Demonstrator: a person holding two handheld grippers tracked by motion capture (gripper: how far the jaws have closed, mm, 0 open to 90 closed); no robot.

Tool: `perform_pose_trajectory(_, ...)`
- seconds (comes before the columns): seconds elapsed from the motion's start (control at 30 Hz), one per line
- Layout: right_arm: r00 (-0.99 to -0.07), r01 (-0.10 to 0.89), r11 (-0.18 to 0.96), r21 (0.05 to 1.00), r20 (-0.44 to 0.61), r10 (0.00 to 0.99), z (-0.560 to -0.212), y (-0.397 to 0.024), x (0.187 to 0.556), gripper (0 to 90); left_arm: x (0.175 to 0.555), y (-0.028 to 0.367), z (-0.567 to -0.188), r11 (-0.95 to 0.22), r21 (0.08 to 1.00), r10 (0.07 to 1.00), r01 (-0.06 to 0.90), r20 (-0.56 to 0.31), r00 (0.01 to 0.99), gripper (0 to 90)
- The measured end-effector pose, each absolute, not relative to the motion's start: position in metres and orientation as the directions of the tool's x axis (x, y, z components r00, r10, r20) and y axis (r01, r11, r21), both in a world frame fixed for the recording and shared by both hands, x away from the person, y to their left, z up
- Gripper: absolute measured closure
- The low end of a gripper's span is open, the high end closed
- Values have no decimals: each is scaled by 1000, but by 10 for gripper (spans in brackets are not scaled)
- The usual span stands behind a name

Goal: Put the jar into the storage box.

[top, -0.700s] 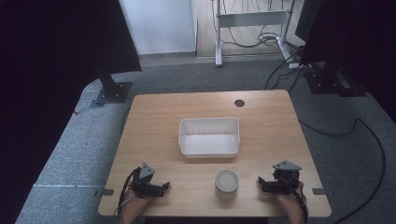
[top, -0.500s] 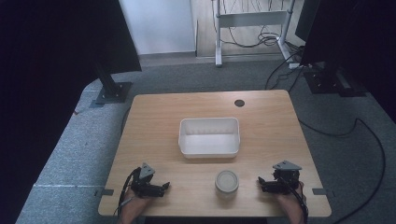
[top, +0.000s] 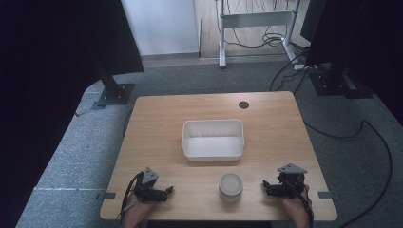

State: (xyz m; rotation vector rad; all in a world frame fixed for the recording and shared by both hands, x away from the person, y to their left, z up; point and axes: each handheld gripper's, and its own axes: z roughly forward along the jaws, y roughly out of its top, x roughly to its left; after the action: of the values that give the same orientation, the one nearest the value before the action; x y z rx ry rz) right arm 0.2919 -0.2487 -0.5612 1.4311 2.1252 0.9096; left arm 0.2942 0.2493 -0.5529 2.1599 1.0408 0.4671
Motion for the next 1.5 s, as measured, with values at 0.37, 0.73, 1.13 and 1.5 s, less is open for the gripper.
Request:
perform_pose_trajectory(0.37, -382, 649, 256, 716, 16, 924, -561, -249, 292, 4, 288, 243, -547, -447, 716, 779, 536, 17, 627, 60)
perform_pose_trajectory(0.73, -381, 648, 254, 718, 17, 925, -561, -249, 291, 7, 281, 238, -540, -435, 741, 762, 512, 0, 648, 62)
perform_pose_trajectory(1.13, -380, 649, 254, 718, 17, 925, -561, -249, 291, 8, 274, 227, -532, -442, 761, 729, 475, -3, 685, 70)
perform_pose_trajectory(1.5, -380, 649, 254, 718, 17, 925, -561, -249, 291, 8, 270, 209, -525, -466, 767, 693, 440, 8, 721, 67)
